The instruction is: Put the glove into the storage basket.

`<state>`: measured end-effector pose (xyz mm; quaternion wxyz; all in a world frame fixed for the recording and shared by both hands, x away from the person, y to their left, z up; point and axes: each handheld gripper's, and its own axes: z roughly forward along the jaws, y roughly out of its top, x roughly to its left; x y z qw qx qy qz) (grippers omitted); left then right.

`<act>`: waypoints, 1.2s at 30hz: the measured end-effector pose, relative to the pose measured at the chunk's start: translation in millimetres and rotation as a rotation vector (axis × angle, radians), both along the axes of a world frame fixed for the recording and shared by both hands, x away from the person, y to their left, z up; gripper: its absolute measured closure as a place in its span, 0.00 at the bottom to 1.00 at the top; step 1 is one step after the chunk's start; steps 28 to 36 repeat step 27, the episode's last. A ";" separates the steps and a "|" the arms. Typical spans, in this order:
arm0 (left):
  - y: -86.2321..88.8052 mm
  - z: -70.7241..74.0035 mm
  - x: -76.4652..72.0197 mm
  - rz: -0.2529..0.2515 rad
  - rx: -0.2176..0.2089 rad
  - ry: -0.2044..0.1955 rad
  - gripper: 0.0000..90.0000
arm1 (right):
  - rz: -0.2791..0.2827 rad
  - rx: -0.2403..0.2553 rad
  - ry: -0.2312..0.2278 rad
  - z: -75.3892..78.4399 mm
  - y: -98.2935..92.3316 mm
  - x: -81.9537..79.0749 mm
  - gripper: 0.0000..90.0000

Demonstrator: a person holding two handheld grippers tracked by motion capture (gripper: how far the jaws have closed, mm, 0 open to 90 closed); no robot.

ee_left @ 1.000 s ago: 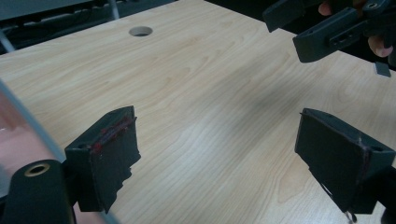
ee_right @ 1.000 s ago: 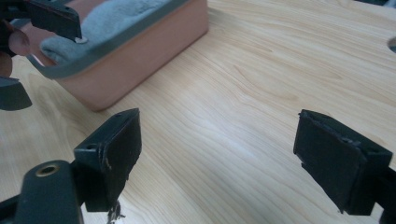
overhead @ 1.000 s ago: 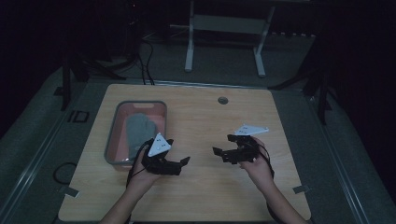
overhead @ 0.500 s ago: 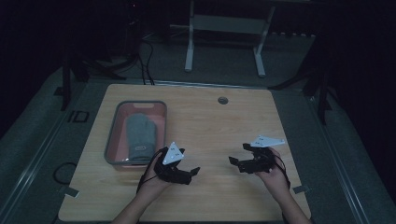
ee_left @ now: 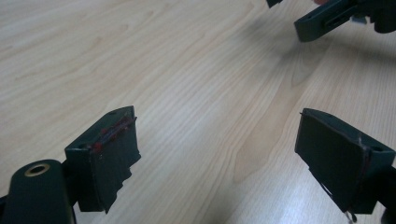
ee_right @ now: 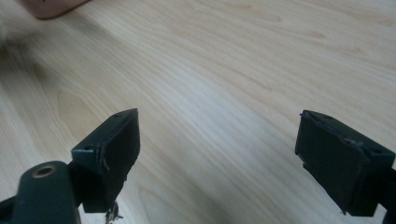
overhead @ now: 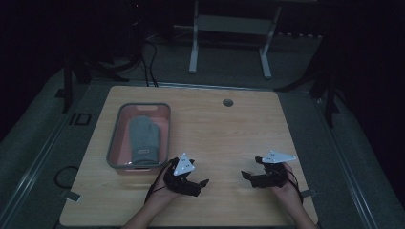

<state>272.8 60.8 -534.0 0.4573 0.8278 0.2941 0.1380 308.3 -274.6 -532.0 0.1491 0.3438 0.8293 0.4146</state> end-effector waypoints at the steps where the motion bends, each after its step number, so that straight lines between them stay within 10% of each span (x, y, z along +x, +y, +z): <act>1: 0.2 -1.5 -0.2 0.001 0.002 0.004 0.15 | -0.009 -0.009 -0.008 -1.4 -2.0 -1.7 0.15; 24: 0.9 -23.0 -6.3 0.000 0.057 -0.014 0.15 | -0.140 -0.064 -0.082 -23.7 -65.8 -27.7 0.15; 36: 1.2 -23.5 -6.3 -0.003 0.056 -0.012 0.15 | -0.152 -0.066 -0.076 -24.7 -70.0 -27.3 0.15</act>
